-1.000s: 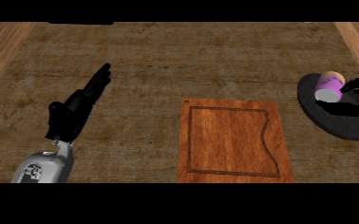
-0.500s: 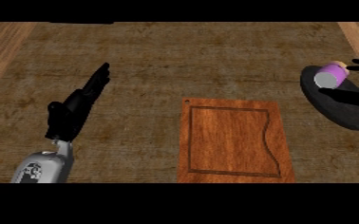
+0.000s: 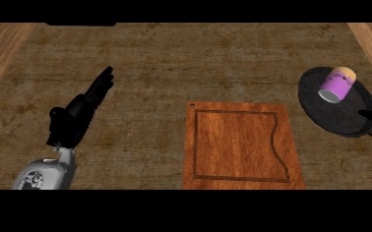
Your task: Pick the can from the cutting board and place it in the pan
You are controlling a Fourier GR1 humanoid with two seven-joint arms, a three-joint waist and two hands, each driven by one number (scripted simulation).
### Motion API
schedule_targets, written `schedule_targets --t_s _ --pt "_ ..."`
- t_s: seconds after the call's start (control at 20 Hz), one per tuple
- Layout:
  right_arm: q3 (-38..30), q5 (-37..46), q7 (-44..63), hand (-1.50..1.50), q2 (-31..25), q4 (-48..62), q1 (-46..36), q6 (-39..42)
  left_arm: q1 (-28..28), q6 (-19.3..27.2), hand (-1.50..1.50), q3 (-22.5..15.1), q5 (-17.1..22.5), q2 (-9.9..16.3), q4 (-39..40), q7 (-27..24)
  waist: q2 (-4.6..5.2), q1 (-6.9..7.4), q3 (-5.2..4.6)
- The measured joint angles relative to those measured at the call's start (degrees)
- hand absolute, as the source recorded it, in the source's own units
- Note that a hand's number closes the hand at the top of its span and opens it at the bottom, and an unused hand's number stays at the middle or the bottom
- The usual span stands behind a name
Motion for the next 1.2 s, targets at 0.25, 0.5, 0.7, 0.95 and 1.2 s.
schedule_targets --t_s 0.25,0.5,0.7,0.95,1.2 --pt "-1.6 -1.9 -9.1 -1.50 -1.7 1.2 4.8 7.3 1.5 -0.9 0.00 1.1 0.5 0.5 -0.8 -0.5 -0.22 -0.30 -0.05" --pt "-1.9 -3.0 -15.3 -1.50 -1.7 1.5 9.7 10.3 -0.1 -1.0 0.00 2.2 0.2 0.2 -0.2 0.8 -0.39 -0.72 -0.11" --pt "-1.7 -4.0 -16.7 -1.50 -0.6 0.3 13.9 10.8 0.8 -1.2 0.00 2.3 -0.4 -0.3 -0.2 0.2 -0.52 -0.97 -0.17" --pt "-1.0 -5.1 -18.1 -1.50 0.9 -2.2 18.3 11.0 0.0 -1.4 0.00 2.7 -1.1 -0.9 0.6 0.3 -0.57 -1.14 -0.19" --pt "-0.7 -6.2 -19.1 -1.50 2.7 -5.4 23.0 10.7 1.3 -1.6 0.00 2.5 -1.7 -1.5 -0.6 0.4 -0.64 -1.22 -0.20"
